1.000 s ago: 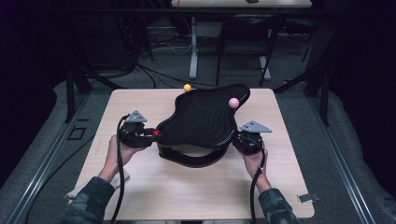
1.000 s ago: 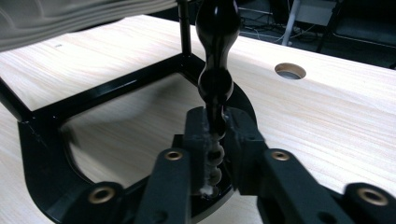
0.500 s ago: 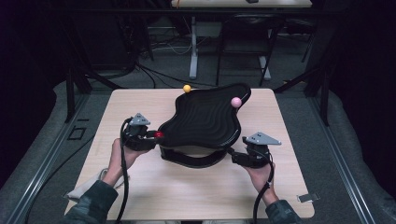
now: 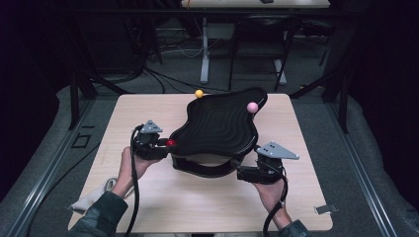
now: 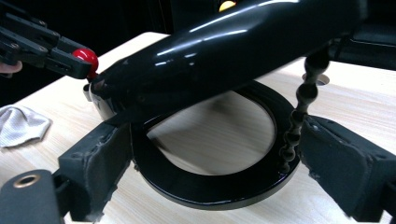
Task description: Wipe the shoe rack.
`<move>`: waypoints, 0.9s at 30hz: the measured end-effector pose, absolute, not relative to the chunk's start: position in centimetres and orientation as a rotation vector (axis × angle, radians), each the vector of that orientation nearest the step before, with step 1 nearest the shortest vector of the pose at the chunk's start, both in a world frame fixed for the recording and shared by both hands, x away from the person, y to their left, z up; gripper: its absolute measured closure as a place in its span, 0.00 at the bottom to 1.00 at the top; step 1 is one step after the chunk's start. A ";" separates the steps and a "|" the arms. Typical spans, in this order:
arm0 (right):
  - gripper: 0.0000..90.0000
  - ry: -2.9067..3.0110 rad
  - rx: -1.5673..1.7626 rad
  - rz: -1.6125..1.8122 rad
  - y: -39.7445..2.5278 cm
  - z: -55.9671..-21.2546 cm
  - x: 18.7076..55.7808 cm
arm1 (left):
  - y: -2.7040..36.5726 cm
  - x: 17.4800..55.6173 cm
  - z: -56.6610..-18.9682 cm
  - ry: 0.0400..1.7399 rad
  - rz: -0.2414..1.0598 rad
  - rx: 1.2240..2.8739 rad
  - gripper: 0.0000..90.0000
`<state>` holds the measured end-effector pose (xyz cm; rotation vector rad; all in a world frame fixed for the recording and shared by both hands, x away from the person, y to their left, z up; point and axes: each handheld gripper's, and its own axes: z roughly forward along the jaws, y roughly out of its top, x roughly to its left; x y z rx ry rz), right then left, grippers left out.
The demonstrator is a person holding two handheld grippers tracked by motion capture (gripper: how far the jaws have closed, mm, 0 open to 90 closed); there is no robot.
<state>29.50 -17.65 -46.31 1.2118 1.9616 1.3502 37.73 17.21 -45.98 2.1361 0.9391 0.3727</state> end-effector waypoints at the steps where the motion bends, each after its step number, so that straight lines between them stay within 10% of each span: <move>1: 0.11 1.973 1.215 1.353 -17.6 -46.4 29.6 | 17.2 37.7 -46.0 0.939 0.373 2.136 0.67; 27: 0.11 1.959 1.184 1.344 -17.4 -46.0 30.3 | 16.5 37.2 -46.1 0.921 0.370 2.138 0.67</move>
